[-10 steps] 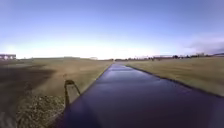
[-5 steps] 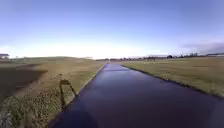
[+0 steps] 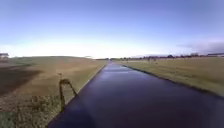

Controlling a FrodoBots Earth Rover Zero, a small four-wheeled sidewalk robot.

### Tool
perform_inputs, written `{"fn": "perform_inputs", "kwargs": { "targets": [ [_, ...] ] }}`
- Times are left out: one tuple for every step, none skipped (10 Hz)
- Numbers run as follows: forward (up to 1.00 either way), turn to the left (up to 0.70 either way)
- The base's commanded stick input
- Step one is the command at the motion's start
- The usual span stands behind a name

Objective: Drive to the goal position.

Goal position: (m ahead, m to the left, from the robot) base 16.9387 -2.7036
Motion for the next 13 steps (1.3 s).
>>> {"fn": "perform_inputs", "kwargs": {
  "targets": [
    [1.00, 0.00],
    [1.00, 0.00],
    [1.00, 0.00],
    [1.00, 0.00],
    [1.00, 0.00],
    [1.00, 0.00],
    [1.00, 0.00],
    [1.00, 0.00],
    [1.00, 0.00],
    [1.00, 0.00],
    [1.00, 0.00],
    [1.00, 0.00],
    [1.00, 0.00]
  ]
}}
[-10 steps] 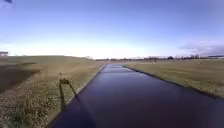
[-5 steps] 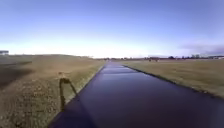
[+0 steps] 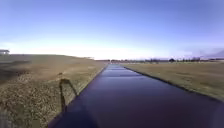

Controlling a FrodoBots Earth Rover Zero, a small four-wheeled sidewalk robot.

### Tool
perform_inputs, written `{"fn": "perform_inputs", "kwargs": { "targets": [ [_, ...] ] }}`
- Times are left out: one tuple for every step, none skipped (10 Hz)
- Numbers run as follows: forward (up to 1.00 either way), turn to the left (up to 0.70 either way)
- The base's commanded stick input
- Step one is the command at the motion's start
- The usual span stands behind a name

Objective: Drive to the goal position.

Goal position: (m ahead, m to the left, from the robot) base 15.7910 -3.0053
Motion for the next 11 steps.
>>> {"fn": "perform_inputs", "kwargs": {
  "targets": [
    [1.00, 0.00],
    [1.00, 0.00],
    [1.00, 0.00],
    [1.00, 0.00],
    [1.00, 0.00],
    [1.00, 0.00],
    [1.00, 0.00],
    [1.00, 0.00],
    [1.00, 0.00],
    [1.00, 0.00],
    [1.00, 0.00]
  ]
}}
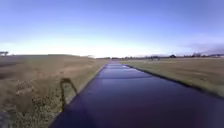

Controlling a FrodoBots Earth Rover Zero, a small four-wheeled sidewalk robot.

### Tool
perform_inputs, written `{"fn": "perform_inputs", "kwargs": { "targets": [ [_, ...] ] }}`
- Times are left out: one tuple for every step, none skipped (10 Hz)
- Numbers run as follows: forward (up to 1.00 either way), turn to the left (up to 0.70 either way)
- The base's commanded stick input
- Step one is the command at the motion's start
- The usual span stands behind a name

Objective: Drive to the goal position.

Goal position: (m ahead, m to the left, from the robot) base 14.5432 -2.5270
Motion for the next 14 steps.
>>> {"fn": "perform_inputs", "kwargs": {
  "targets": [
    [1.00, 0.00],
    [1.00, 0.00],
    [1.00, 0.00],
    [1.00, 0.00],
    [1.00, 0.00],
    [1.00, 0.00],
    [1.00, 0.00],
    [1.00, 0.00],
    [1.00, 0.00],
    [1.00, 0.00],
    [1.00, 0.00],
    [1.00, 0.00],
    [1.00, 0.00],
    [1.00, 0.00]
  ]
}}
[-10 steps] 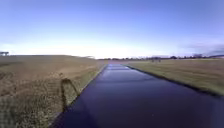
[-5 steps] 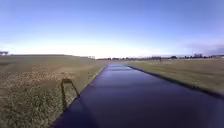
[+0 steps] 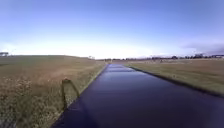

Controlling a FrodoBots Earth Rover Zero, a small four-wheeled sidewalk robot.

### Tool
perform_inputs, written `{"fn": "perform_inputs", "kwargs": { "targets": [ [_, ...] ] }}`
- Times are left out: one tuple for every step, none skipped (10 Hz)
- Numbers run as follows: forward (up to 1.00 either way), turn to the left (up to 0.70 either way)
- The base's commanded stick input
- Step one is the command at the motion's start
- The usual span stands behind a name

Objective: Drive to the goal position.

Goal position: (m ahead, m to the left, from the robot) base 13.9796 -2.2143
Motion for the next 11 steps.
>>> {"fn": "perform_inputs", "kwargs": {
  "targets": [
    [1.00, 0.00],
    [0.98, 0.00],
    [0.98, 0.00],
    [0.98, 0.00],
    [0.99, 0.00],
    [0.99, 0.00],
    [0.99, 0.00],
    [0.99, 0.00],
    [0.99, 0.00],
    [0.99, 0.00],
    [0.99, 0.00]
  ]
}}
